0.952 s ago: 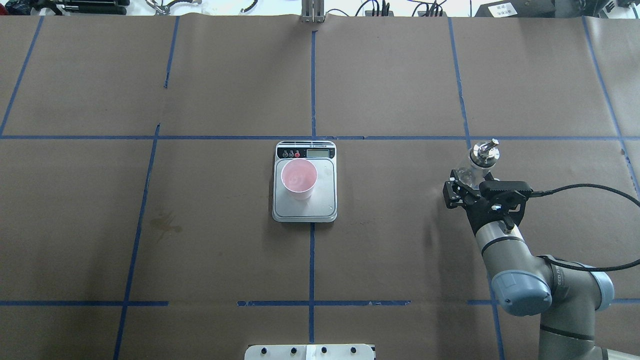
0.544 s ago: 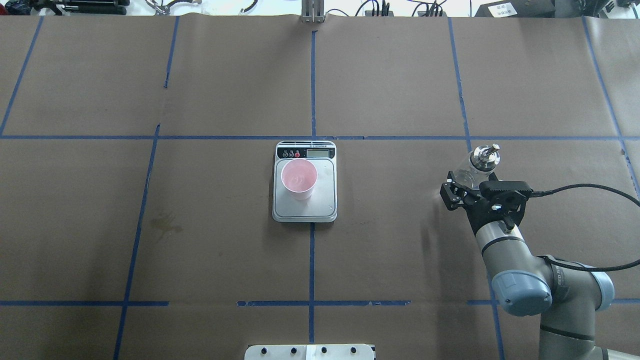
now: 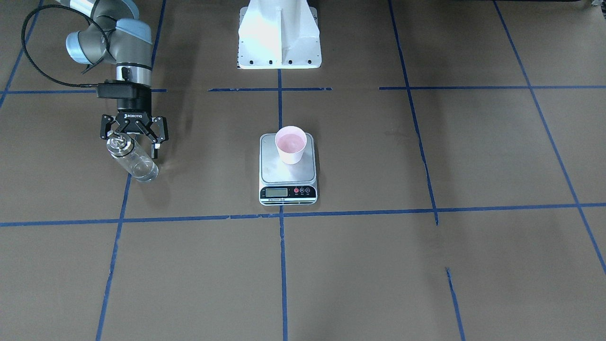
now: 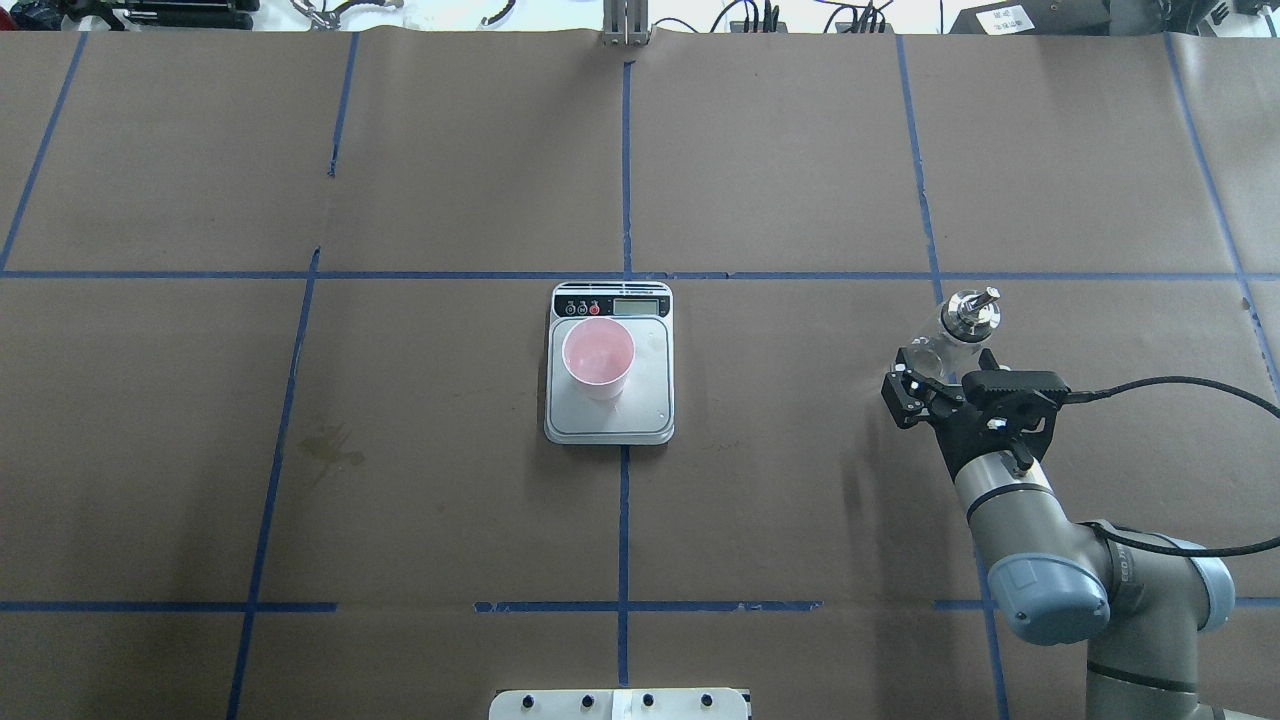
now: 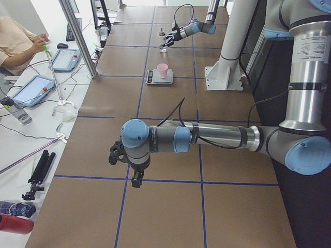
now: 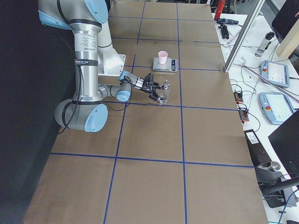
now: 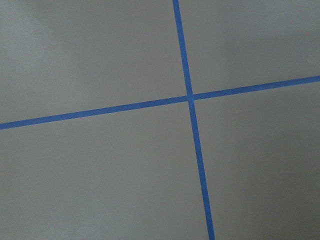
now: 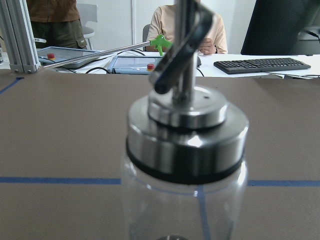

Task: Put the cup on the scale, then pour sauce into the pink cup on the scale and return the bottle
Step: 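Lower the dispenser onto the table with the right gripper, then open the right gripper and withdraw the right arm from the dispenser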

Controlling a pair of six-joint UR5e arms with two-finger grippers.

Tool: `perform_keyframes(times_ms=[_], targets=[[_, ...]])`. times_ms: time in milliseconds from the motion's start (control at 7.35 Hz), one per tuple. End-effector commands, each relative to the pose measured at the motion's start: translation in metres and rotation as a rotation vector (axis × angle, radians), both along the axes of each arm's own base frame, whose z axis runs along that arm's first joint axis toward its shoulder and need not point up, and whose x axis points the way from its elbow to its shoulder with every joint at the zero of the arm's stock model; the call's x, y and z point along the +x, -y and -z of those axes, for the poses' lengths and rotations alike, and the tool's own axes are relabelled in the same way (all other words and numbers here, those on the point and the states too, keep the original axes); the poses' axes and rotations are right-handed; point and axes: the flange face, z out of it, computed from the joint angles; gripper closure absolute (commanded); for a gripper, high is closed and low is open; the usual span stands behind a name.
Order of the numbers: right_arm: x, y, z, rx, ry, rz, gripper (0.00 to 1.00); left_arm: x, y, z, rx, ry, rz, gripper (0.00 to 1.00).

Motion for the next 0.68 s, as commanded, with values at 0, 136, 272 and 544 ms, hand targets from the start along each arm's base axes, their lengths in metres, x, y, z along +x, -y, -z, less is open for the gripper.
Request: perform_keyframes(times_ms=[0,136,272,544], targets=[[0.003,-0.018,0.004,0.021,0.016,0.003,0.0,0.0,0.001,0.002,0.003,0.0,0.0,0.0],[0.011,-0.032,0.002,0.03,0.018,0.008,0.0,0.0,0.001,0.002,0.003,0.0,0.0,0.0],[0.016,-0.042,-0.008,0.04,0.005,0.001,0.0,0.0,0.002,0.002,0.005,0.0,0.0,0.0],[0.038,-0.054,-0.023,0.04,0.035,0.009,0.0,0.0,0.003,0.003,0.006,0.001,-0.002,0.0]])
